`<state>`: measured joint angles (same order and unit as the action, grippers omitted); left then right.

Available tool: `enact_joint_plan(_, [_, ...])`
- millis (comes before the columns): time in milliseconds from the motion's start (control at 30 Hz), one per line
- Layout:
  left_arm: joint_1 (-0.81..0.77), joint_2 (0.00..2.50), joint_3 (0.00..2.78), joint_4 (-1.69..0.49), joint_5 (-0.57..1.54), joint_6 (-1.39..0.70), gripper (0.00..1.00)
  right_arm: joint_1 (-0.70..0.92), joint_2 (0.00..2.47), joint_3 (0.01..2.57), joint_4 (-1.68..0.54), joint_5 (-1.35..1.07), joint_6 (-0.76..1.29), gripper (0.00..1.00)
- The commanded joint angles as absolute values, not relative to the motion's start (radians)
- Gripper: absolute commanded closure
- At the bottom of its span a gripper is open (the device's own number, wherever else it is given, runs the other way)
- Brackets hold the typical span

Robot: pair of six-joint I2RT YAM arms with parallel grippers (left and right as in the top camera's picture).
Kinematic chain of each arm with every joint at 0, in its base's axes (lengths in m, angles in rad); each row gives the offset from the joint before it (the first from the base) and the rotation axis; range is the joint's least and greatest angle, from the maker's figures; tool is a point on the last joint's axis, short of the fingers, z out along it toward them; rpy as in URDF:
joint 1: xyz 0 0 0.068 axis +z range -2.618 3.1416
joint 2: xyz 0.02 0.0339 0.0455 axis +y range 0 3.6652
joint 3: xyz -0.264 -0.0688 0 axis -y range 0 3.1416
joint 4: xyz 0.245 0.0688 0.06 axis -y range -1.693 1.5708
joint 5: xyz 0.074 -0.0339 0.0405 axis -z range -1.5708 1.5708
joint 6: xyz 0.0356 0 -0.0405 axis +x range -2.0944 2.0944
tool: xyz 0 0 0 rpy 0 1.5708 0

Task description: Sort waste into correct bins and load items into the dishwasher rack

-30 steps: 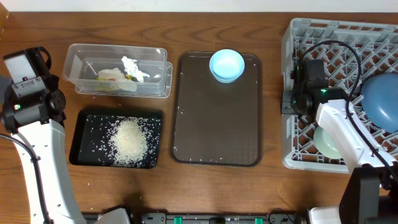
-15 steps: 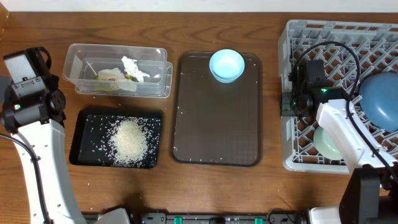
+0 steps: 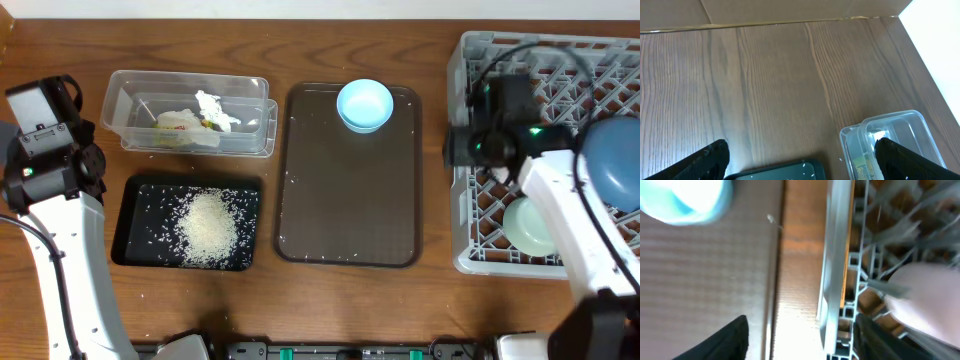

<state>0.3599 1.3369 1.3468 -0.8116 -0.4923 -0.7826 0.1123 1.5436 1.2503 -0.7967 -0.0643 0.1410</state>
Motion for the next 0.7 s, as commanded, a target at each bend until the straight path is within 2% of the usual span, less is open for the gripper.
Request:
enact_joint_plan(0, [0.364,1.339,1.35,-0.815,-0.494,-0.787,0.05,0.12,1.483,1.336,-0.805,-0.097,0.146,0.3])
enact_joint_plan(67, [0.364,1.339,1.35,-0.815,-0.494,-0.787,0.05,0.123,1.471,1.359,-0.756,-0.157,0.157,0.29])
enact_joint_plan(233, [0.364,1.339,1.35,-0.815,-0.494,-0.787,0.05,0.17,1.493,1.362,-0.455,-0.342,0.224,0.25])
enact_joint_plan(367, [0.364,1.339,1.35,-0.815,-0.494,-0.787,0.05,0.273,1.565,1.362,-0.286,-0.259,0.225,0.08])
enact_joint_plan(467, [0.364,1.339,1.35,-0.815,-0.494,-0.787,0.05,0.359,1.656,1.364,-0.221,-0.126,0.151,0.02])
enact_joint_plan(667, [0.364,1.339,1.35,-0.815,-0.494,-0.787,0.05,0.455,1.895,1.456,-0.208,-0.044,0.008,0.01])
